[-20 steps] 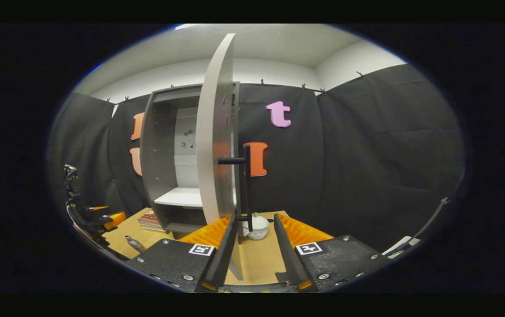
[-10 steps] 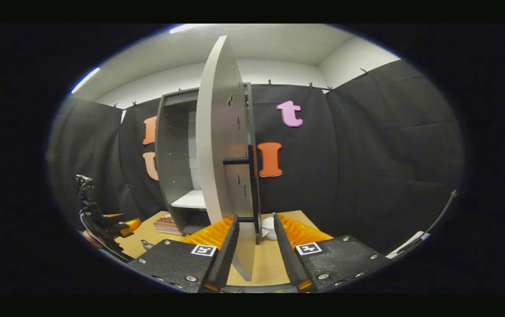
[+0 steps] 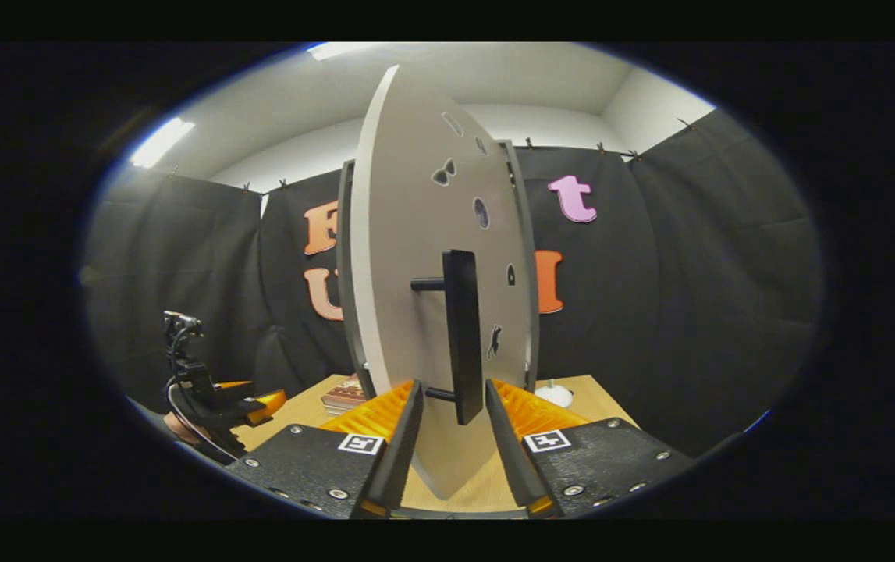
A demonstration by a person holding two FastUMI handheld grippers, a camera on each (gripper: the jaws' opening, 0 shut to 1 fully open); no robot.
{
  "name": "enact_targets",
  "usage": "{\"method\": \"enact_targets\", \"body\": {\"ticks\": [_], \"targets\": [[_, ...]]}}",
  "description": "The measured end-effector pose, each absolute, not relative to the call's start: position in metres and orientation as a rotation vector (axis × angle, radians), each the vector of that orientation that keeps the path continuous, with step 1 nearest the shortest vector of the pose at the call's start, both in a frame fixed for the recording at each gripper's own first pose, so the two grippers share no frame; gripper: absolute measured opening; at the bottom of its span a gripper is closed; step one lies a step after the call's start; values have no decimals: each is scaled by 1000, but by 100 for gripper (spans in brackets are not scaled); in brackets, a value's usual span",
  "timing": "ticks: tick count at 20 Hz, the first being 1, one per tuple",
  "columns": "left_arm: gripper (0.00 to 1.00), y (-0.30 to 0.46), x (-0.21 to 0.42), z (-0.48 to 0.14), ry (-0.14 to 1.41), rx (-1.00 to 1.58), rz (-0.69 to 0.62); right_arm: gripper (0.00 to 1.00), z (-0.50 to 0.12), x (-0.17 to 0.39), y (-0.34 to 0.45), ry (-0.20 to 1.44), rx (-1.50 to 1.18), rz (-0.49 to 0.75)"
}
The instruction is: Open the cabinet door with the right hand, grasp the bottle in the cabinet with the left hand and place it on the coaster, then close the cabinet door with the right hand.
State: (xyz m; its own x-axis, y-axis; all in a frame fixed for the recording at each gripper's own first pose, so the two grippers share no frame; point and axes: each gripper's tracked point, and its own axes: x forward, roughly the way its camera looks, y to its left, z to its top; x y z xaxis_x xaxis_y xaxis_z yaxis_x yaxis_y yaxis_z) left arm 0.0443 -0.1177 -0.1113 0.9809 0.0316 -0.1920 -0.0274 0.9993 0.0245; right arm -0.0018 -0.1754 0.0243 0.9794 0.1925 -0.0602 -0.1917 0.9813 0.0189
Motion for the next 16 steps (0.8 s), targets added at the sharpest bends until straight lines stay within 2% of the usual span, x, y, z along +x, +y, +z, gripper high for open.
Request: {"method": "enact_targets", "body": {"ticks": [3, 4, 5, 6, 7, 8, 13, 16], "targets": [[95, -99, 47, -114, 201, 16, 55, 52, 21, 12, -155, 76, 19, 221], [94, -92, 47, -116, 204, 19, 68, 57, 18, 18, -149, 91, 14, 224], [94, -85, 50, -118, 205, 19, 75, 52, 19, 22, -141, 83, 11, 237], [95, -80, 53, -118, 204, 15, 83, 58, 16, 27, -131, 85, 9, 251], [95, -73, 56, -119, 206, 12, 93, 48, 15, 31, -123, 87, 11, 267], [95, -68, 59, -120, 208, 7, 101, 55, 16, 41, -118, 83, 15, 279], [95, -50, 74, -115, 193, -15, 115, 65, 10, 84, -77, 73, 29, 338], [95, -41, 85, -104, 161, -3, 111, 66, 5, 112, -55, 55, 8, 360]]}}
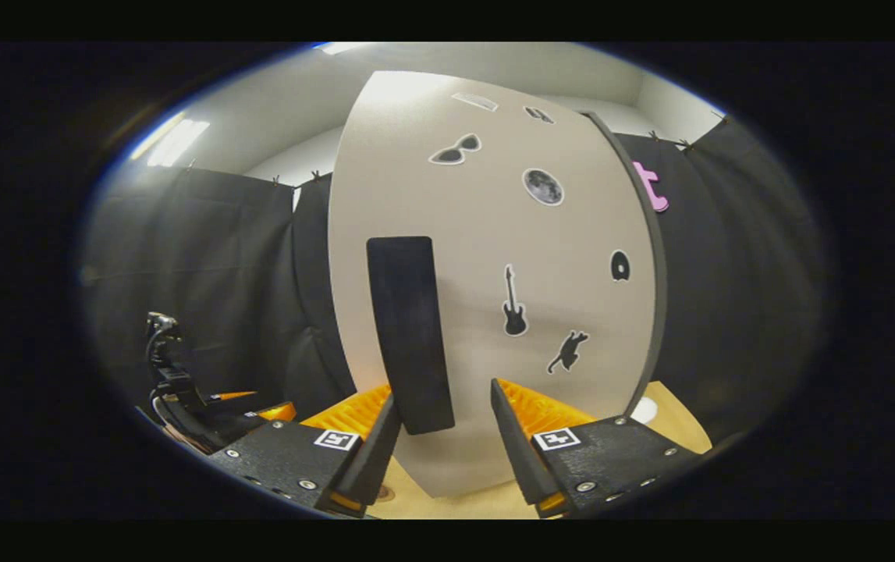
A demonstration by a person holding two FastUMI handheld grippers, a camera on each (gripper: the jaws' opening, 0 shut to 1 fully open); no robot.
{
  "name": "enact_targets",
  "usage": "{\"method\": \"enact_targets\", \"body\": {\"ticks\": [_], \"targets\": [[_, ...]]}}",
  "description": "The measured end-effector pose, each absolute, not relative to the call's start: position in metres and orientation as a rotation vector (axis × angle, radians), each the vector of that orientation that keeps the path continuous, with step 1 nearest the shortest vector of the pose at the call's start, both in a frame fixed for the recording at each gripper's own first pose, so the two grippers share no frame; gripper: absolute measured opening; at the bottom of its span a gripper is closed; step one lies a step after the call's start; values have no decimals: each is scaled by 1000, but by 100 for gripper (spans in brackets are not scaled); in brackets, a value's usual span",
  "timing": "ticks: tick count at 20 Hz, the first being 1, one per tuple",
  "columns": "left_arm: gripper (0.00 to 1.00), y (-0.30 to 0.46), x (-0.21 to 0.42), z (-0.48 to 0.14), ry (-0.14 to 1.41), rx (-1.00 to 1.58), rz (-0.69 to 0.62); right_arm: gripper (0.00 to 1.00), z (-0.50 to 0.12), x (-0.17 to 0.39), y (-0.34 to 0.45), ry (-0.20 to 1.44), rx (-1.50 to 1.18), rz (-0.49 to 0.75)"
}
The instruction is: Open the cabinet door with the right hand, grasp the bottle in the cabinet with the left hand and place it on the coaster, then close the cabinet door with the right hand.
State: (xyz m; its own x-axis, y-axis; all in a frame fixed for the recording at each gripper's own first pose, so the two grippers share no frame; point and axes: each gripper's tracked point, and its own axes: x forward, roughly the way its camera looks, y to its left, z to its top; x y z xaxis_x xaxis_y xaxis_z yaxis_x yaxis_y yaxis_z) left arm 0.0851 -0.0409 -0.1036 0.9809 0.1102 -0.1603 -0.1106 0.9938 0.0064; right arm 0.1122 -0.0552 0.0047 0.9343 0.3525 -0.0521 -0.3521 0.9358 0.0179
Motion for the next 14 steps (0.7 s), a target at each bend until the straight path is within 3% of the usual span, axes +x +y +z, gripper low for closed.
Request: {"method": "enact_targets", "body": {"ticks": [7, 14], "targets": [[94, -39, 115, -91, 122, -34, 71, 71, -1, 168, -8, 17, -2, 372], [95, -46, 145, -103, 132, -58, 29, 75, -12, 204, -8, -34, -43, 258]]}}
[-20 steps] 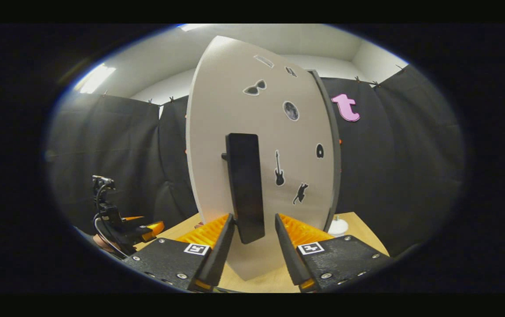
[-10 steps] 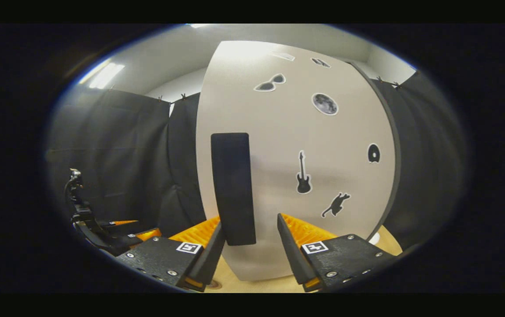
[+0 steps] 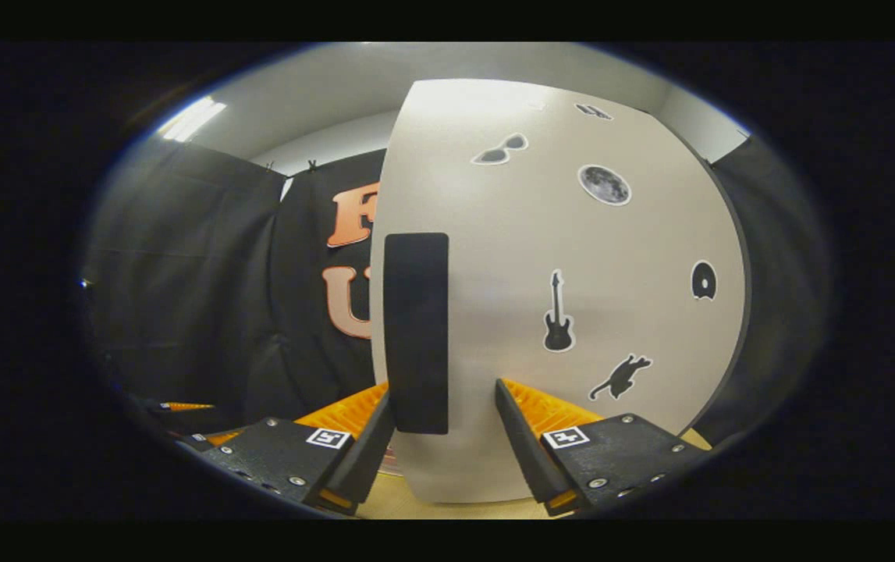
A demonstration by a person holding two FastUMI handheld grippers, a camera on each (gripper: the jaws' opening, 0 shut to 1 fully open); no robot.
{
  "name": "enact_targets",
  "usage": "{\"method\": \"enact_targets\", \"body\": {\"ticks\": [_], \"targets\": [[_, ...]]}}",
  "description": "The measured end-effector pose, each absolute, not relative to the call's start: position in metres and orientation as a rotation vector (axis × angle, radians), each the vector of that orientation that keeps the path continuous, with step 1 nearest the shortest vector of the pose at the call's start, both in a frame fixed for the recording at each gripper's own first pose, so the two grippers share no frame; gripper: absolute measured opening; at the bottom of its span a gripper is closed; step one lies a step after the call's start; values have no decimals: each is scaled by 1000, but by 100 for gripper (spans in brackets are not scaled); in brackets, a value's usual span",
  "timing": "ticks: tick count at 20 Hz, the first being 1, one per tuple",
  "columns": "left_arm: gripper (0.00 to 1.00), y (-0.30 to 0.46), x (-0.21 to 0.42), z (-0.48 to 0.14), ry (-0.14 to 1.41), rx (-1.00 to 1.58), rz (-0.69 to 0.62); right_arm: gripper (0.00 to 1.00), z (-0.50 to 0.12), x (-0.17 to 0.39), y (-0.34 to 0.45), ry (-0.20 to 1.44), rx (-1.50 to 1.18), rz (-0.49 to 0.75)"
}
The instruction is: Open the cabinet door with the right hand, grasp the bottle in the cabinet with the left hand and place it on the coaster, then close the cabinet door with the right hand.
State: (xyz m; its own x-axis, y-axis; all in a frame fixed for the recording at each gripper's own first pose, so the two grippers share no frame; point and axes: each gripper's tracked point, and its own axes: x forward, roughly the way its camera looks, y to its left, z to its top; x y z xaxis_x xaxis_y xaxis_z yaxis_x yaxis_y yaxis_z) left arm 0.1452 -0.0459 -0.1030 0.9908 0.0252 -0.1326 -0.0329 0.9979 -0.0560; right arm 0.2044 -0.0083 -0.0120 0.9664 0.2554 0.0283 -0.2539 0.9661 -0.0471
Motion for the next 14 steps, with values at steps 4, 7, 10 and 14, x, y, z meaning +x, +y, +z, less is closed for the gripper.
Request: {"method": "enact_targets", "body": {"ticks": [4, 7, 10, 14], "targets": [[95, -51, 160, -111, 152, -75, 8, 77, -15, 215, -10, -53, -48, 206], [95, -54, 165, -117, 160, -79, -7, 78, -19, 226, -11, -54, -55, 188], [94, -55, 165, -117, 164, -79, -7, 79, -20, 227, -11, -63, -64, 184], [94, -54, 165, -116, 170, -91, -4, 80, -21, 230, -11, -63, -89, 181]]}}
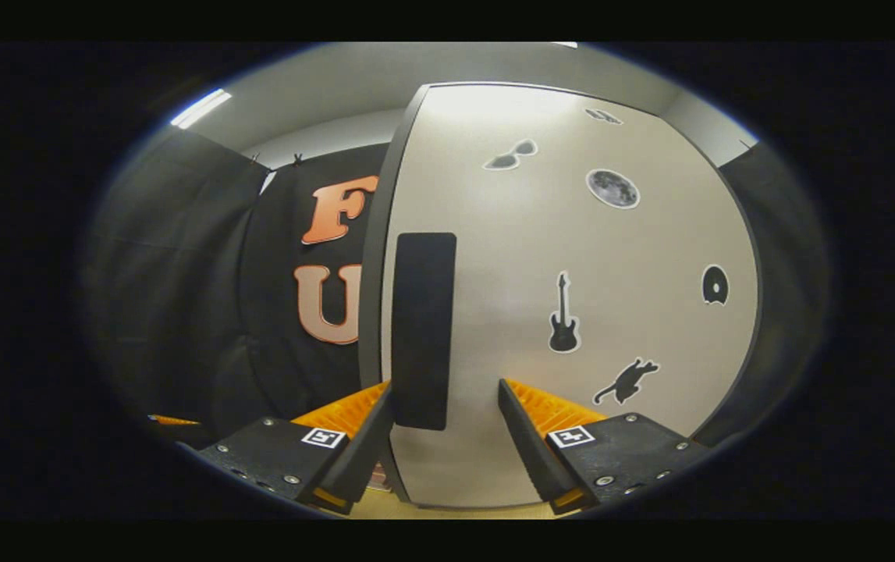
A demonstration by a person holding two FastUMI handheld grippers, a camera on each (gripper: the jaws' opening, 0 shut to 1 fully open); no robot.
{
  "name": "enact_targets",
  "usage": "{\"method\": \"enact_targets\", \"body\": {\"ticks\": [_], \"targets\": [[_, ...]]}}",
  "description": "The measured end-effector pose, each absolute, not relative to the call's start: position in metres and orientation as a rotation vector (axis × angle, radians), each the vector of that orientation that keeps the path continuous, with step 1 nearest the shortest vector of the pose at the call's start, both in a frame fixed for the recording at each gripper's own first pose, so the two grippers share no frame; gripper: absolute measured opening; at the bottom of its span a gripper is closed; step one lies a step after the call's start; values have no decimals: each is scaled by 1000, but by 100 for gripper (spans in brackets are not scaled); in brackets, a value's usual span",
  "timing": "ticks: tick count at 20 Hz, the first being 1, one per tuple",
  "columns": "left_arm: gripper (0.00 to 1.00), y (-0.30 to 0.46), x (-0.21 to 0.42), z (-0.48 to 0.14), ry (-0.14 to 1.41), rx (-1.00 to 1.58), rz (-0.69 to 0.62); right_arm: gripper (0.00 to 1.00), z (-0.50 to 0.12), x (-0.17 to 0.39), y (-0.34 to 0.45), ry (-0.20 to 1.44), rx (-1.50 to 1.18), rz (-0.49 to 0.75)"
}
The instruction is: Open the cabinet door with the right hand, grasp the bottle in the cabinet with the left hand and place it on the coaster, then close the cabinet door with the right hand.
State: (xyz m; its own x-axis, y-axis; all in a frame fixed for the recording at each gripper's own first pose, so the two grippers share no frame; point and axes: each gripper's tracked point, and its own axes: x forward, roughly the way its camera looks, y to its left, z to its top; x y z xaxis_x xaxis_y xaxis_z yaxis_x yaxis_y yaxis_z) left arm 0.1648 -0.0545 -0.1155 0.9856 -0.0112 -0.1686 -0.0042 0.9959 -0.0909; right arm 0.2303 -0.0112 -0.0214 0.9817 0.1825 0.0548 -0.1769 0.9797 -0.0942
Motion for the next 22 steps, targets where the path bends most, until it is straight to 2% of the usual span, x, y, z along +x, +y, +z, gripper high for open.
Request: {"method": "enact_targets", "body": {"ticks": [3, 8, 9, 10, 11, 19, 22], "targets": [[95, -53, 159, -105, 150, -75, 12, 83, -31, 220, -4, 2, -50, 225], [94, -66, 125, -79, 111, -64, 9, 87, -17, 171, -21, -33, -25, 223], [94, -71, 115, -71, 101, -57, 12, 86, -15, 155, -31, -31, -30, 212], [95, -74, 105, -63, 91, -51, 15, 90, -13, 137, -41, -38, -25, 209], [94, -79, 94, -56, 84, -48, 12, 87, -11, 119, -49, -42, -14, 203], [95, -125, 2, -14, 36, -13, -34, 89, -33, -19, -144, 13, -31, 61], [95, -137, -33, -7, 31, 7, -40, 89, -30, -58, -157, 14, -33, 48]]}}
